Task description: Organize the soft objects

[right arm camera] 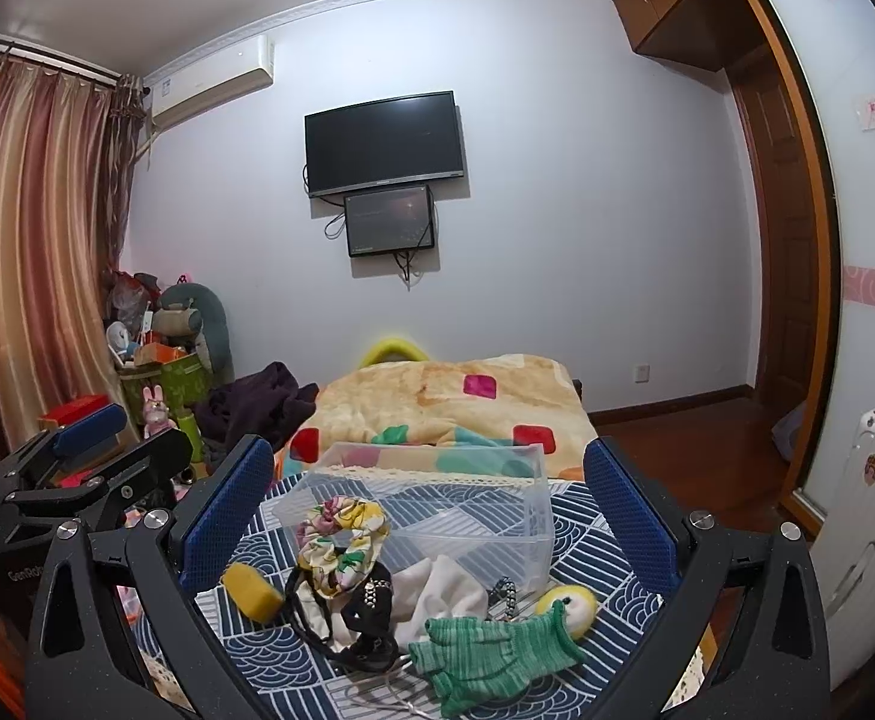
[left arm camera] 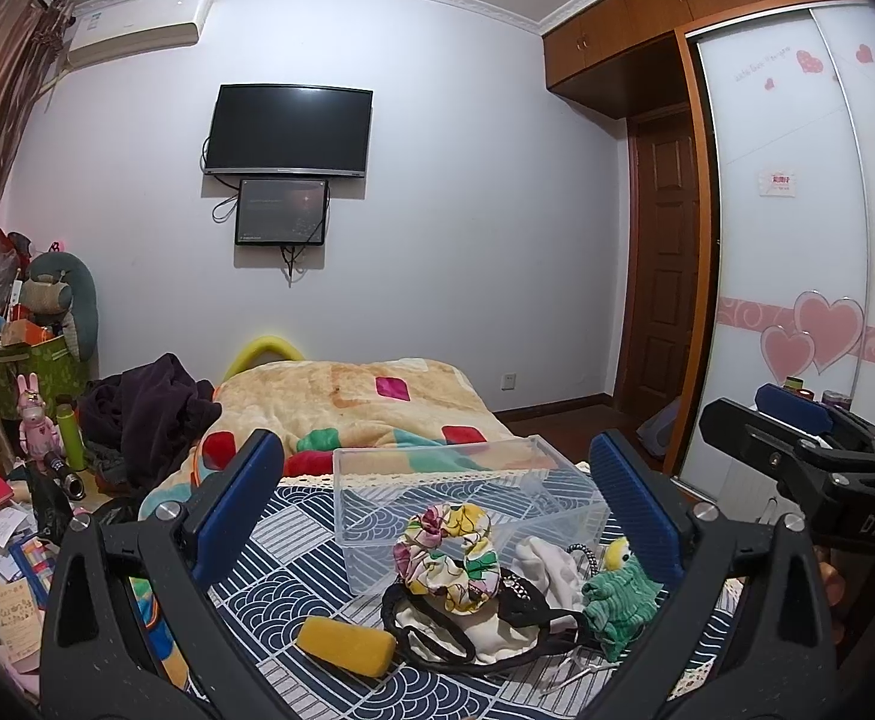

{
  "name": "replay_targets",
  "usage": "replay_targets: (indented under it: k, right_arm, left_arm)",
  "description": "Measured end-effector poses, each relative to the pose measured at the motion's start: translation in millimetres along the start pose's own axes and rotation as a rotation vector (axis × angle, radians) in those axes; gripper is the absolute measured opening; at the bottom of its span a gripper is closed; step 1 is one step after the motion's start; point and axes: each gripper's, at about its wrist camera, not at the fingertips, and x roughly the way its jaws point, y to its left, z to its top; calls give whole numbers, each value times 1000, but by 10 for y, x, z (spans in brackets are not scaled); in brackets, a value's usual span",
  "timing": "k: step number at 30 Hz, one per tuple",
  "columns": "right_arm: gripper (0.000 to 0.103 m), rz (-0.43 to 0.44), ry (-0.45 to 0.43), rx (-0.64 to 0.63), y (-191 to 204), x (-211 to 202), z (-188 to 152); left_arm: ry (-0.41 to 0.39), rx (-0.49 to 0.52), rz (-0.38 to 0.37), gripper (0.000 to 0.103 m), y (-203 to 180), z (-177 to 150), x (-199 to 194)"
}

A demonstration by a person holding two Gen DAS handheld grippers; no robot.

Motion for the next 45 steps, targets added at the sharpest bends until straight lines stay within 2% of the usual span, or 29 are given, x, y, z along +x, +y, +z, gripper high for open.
replay_targets:
  k: [21, 26, 32, 37, 42, 45]
  right_arm:
    - [103, 4, 1, 7, -13, 23, -35]
    - [103, 18, 29, 18, -60, 107, -83]
    - [103, -3, 124, 53, -255, 345, -259]
    - [102, -46, 209, 95, -468, 542, -437]
    - [88, -90, 301, 114, -664, 661, -619]
    - [81, -103, 352, 152, -774, 719, -701]
  left_arm:
    - [16, -4, -11, 103, -4, -59, 58]
    - [79, -8, -17, 103, 28, -181, 255]
    - [192, -28, 3, 103, 135, -442, 647]
    - [289, -75, -12, 83, 221, -611, 956]
    - [366, -127, -19, 67, 298, -748, 1220]
    - [388, -139, -21, 62, 310, -801, 1300]
